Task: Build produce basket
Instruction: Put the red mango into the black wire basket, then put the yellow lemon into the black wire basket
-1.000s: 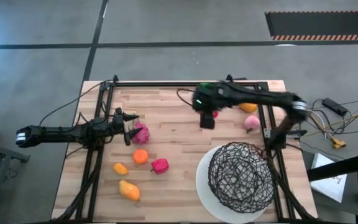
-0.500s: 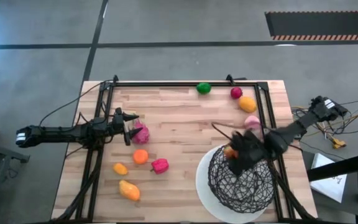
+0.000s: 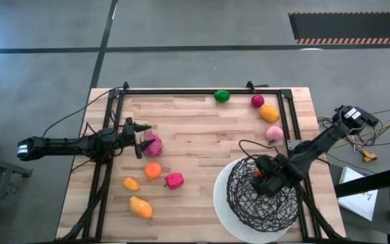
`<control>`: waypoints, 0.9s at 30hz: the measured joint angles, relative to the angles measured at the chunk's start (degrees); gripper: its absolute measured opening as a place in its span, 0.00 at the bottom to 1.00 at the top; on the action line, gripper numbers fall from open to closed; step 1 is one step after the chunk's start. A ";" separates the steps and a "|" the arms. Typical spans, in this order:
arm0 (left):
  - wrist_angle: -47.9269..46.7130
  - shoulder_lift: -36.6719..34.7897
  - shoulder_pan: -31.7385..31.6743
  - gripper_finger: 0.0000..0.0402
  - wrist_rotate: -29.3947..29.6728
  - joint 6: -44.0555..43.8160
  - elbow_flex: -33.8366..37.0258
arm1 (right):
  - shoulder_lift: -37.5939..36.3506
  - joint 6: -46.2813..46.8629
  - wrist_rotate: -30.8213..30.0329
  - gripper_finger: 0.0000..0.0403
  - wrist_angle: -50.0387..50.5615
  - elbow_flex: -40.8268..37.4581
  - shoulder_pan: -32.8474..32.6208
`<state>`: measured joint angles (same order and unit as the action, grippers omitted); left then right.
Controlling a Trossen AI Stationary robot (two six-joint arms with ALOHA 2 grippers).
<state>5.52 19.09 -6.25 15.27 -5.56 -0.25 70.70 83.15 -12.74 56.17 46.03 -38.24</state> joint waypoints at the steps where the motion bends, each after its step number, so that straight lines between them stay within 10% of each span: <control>1: -0.02 0.00 0.00 0.74 0.01 0.00 0.00 | 0.43 -0.02 0.39 0.70 0.06 -0.15 0.00; 16: 0.00 0.02 -0.01 0.74 0.00 0.00 0.00 | -0.03 -5.83 5.10 0.81 9.97 8.46 1.86; 27: -0.02 0.00 -0.01 0.74 0.00 0.00 0.00 | -1.41 -20.60 -17.39 0.81 27.94 24.75 20.92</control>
<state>5.50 19.09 -6.26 15.27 -5.56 -0.25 69.30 62.55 -30.14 84.11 70.78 -17.32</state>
